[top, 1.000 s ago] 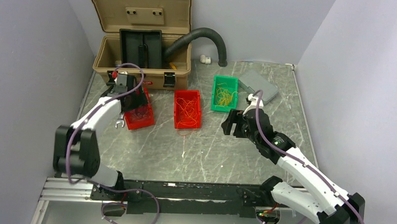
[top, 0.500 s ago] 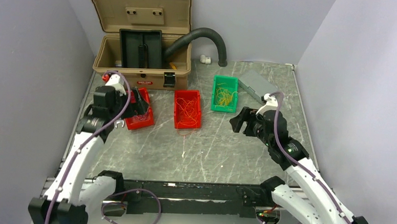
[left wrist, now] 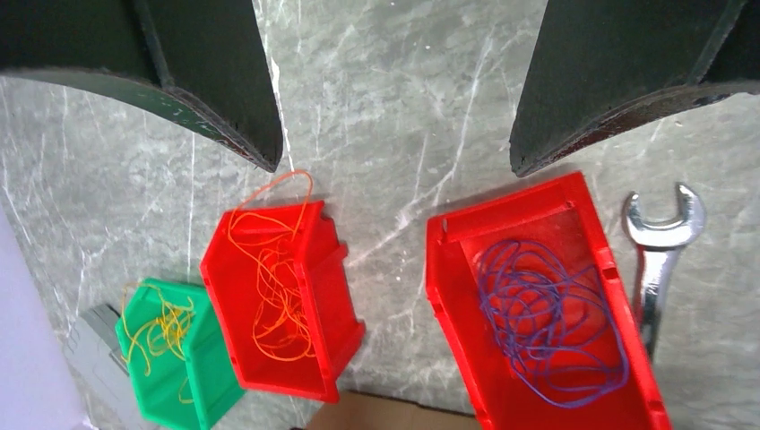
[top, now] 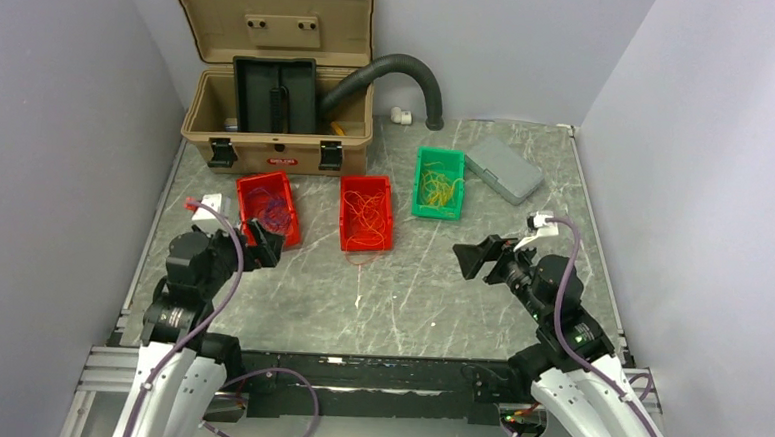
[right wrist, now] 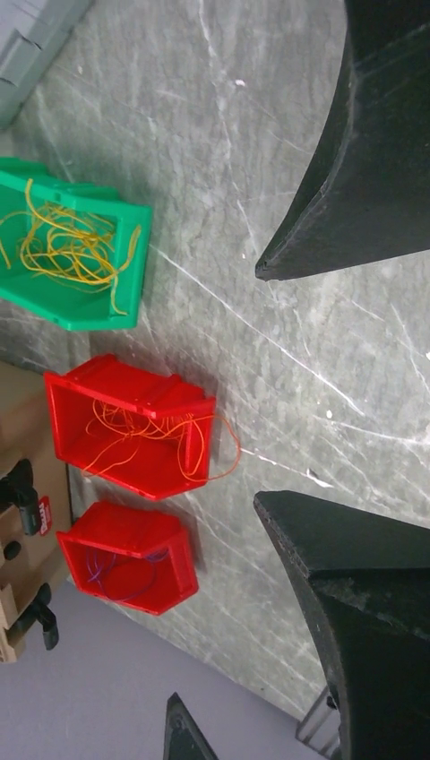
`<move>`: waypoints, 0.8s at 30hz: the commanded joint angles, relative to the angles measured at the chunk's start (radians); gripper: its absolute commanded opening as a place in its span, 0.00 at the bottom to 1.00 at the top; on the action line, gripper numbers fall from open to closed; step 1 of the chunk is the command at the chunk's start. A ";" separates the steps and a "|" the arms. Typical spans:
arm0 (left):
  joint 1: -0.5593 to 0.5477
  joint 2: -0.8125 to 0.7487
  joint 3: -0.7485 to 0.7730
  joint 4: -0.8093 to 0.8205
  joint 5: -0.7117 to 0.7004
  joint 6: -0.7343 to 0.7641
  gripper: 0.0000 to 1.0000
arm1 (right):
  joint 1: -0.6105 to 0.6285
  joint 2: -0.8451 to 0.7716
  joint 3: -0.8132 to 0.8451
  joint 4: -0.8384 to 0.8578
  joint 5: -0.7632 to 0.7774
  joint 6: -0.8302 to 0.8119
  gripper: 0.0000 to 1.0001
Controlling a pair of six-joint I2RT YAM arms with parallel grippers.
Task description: Untangle the cables
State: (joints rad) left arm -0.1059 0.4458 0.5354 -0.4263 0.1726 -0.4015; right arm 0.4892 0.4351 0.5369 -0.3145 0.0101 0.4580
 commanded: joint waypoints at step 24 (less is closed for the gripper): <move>0.000 -0.181 -0.424 0.492 -0.365 0.040 0.99 | -0.040 0.038 -0.291 0.429 0.402 -0.178 0.91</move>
State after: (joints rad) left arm -0.1059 0.2256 0.1101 -0.0845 -0.0963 -0.3389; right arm 0.4751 0.4084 0.2607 -0.0937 0.2607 0.3279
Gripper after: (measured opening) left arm 0.985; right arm 0.908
